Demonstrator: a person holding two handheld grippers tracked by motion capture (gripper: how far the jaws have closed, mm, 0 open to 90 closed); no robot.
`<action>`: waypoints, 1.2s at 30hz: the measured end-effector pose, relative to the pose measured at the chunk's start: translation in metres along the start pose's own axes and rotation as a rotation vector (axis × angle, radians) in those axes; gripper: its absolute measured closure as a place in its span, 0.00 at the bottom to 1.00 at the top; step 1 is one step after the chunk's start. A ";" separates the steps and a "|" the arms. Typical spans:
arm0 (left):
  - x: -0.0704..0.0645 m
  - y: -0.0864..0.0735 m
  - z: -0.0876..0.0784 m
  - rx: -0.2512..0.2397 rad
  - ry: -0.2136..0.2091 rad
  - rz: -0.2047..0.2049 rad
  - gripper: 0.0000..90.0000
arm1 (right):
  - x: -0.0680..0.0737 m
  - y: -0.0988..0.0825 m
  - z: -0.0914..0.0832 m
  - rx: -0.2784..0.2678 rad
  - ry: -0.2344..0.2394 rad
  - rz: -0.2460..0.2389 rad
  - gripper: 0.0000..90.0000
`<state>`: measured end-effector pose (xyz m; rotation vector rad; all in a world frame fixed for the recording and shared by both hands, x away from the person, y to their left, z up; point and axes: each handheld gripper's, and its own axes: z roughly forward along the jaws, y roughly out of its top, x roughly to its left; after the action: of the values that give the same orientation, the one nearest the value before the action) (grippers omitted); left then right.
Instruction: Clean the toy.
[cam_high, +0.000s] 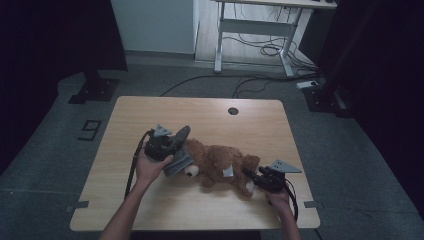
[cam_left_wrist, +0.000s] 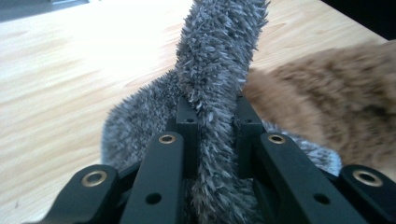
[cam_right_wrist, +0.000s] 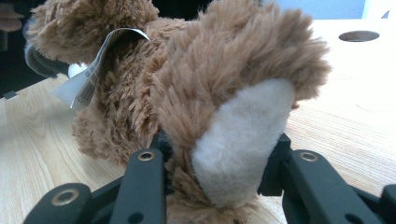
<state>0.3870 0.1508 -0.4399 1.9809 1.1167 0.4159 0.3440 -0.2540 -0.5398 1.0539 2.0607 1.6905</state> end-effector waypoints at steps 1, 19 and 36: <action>0.005 -0.005 0.000 0.003 0.002 -0.017 0.86 | 0.000 0.000 0.000 0.000 0.001 0.001 0.70; -0.068 0.074 0.013 -0.058 -0.181 0.073 0.86 | 0.001 0.000 0.000 -0.001 -0.009 0.001 0.70; -0.117 0.058 0.076 0.153 -0.312 0.150 0.86 | 0.002 -0.002 -0.001 -0.005 0.000 0.000 0.69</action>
<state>0.4016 0.0006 -0.4306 2.1817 0.8266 0.0932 0.3414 -0.2538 -0.5411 1.0527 2.0556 1.6945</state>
